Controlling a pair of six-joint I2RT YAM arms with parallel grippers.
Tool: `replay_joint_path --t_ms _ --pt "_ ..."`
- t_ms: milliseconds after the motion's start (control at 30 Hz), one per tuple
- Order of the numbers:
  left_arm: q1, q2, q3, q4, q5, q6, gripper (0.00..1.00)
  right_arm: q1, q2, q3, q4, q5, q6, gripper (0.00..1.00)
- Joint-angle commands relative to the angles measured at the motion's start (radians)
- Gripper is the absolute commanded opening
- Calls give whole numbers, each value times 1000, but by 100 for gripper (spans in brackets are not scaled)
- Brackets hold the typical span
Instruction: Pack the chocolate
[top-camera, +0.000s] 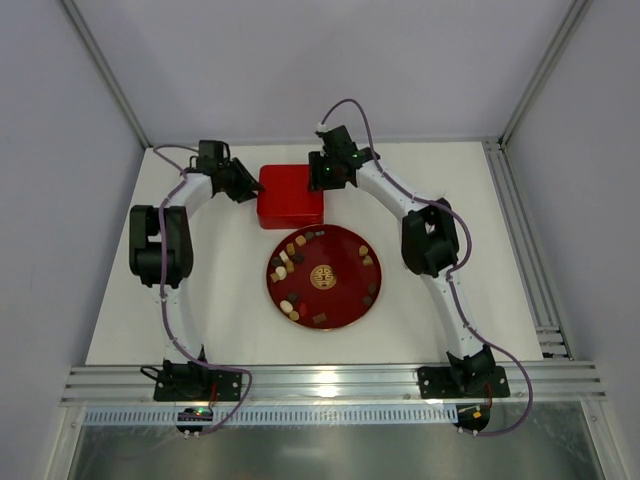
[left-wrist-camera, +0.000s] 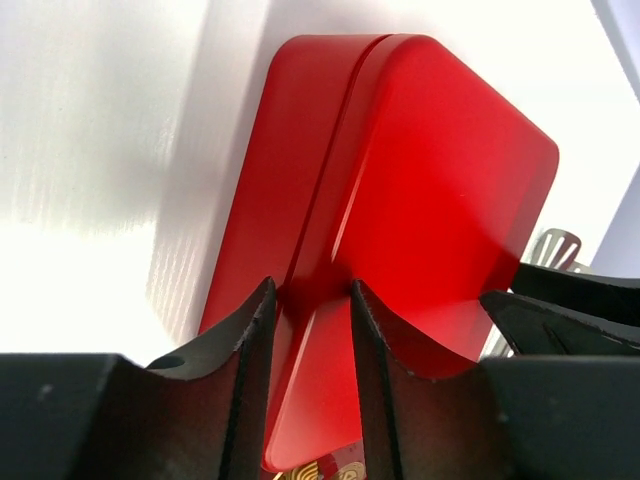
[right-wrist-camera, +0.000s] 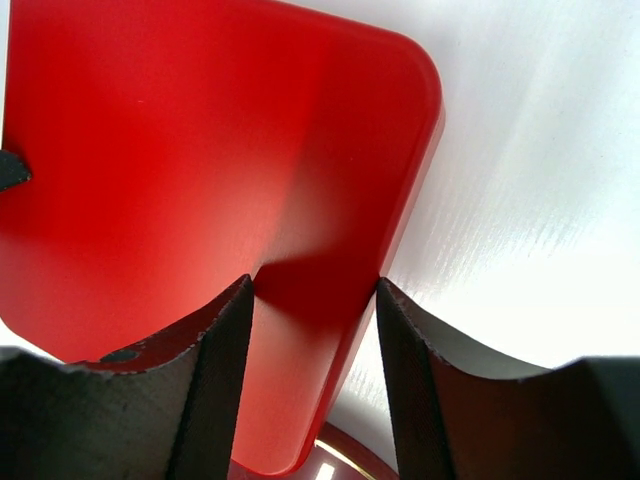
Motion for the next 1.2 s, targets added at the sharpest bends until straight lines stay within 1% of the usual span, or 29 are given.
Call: replay_joint_path --t_ms 0,100,233,400,467,600,700,833,933,1067,1167 --pt "-44 51 11 -223 -82 62 33 41 -14 -69 -76 26 -28 51" --pt "-48 65 11 -269 -123 83 32 41 -40 -149 -47 28 -19 50" --pt "-52 88 15 -317 -171 102 32 41 -53 -205 -37 48 -13 50" --pt "-61 130 22 -369 -232 125 32 42 -36 -214 -71 79 -24 49" --pt "-70 141 28 -386 -251 136 34 42 -33 -214 -83 88 -27 48" --pt "-85 158 47 -415 -281 123 36 41 -33 -226 -87 85 -27 47" --pt "-88 166 64 -437 -287 123 37 42 -28 -226 -97 71 -34 46" --pt "-88 180 80 -454 -289 111 41 39 -37 -240 -113 53 -33 47" --pt "-90 196 105 -476 -295 97 41 33 -71 -289 -94 36 -25 48" --pt "-90 207 123 -490 -301 76 41 11 -146 -430 -28 -26 -13 48" --pt "-88 215 142 -503 -312 68 42 11 -191 -488 4 -39 -14 50"
